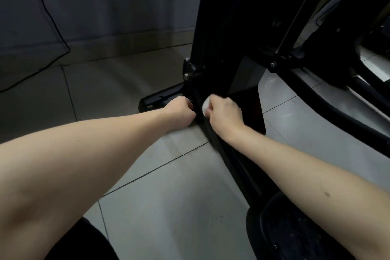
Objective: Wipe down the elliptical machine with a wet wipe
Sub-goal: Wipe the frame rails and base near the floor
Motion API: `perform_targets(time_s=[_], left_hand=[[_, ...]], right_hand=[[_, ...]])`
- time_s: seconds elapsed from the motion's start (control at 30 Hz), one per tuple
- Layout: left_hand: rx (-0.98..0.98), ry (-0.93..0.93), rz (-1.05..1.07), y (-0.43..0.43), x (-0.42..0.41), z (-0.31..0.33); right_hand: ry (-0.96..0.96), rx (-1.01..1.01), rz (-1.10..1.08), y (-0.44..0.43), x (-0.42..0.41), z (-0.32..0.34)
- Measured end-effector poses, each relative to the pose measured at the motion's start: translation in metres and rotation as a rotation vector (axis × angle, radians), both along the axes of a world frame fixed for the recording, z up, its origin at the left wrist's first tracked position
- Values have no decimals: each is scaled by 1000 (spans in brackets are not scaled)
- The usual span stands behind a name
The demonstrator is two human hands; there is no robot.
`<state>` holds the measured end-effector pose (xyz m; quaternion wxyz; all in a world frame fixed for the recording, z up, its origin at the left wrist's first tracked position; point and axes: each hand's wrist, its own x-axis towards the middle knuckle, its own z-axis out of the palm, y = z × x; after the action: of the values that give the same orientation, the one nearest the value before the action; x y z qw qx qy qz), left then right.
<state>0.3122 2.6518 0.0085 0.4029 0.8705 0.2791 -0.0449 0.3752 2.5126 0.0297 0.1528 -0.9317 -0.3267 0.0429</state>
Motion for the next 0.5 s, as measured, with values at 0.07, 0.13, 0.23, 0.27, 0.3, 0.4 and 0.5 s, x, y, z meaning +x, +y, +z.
perform_targets(time_s=[0.07,0.13,0.23,0.27,0.3,0.4,0.5], left_hand=[[-1,1,-3,-2,1,0],[-5,-2,-8,-2,1,-1],[-7,-2,-6,0,-2,-2],[-7,4,-11,1,-3,-1],[-7,12,-18,1,-5,0],[-8,21,-38,1,-10,4],[-19,25,-39,2,-12,5]], right_hand=[[42,-95,36,-34,-10,-11],[127,-140,40,-57,-14,-16],[125,-123,-3,-42,0,-9],[93,-89,-15,-28,7,-6],[64,-52,-28,-10,15,-2],[48,49,-46,37,36,12],[53,16,-25,44,43,15]])
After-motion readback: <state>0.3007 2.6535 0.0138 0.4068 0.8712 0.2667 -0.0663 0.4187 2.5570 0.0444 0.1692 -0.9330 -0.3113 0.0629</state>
